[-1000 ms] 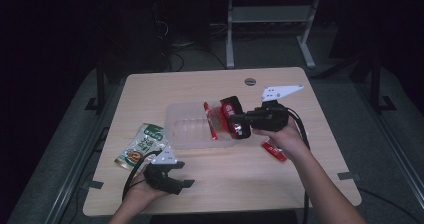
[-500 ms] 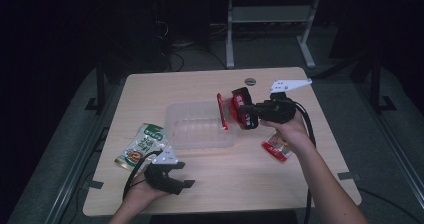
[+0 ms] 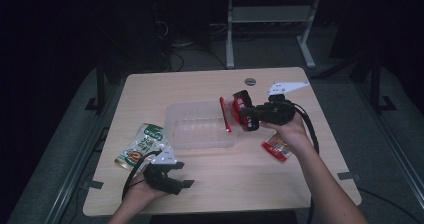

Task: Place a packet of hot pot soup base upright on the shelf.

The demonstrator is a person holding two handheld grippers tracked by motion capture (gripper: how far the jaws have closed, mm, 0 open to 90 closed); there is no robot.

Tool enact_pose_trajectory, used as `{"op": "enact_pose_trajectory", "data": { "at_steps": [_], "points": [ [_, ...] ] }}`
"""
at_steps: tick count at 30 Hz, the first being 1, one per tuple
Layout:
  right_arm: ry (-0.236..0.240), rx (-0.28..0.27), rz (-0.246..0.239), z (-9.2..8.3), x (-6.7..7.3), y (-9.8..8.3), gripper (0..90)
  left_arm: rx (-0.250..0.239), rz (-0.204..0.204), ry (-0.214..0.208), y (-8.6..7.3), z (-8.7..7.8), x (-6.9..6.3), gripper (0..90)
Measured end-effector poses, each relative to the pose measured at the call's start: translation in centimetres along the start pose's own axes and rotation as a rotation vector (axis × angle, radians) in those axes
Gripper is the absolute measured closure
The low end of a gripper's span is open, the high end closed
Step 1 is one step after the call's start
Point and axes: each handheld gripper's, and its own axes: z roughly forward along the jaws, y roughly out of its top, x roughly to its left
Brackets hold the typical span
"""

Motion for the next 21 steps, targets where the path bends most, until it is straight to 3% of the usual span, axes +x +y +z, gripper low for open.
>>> {"op": "enact_pose_trajectory", "data": {
  "at_steps": [21],
  "points": [
    [-0.022, 0.062, 0.013, 2.4, 0.0, -1.1, 89.5, 0.012, 0.006, -0.005, 0.0, 0.2, 0.0, 26.4]
  ]
}}
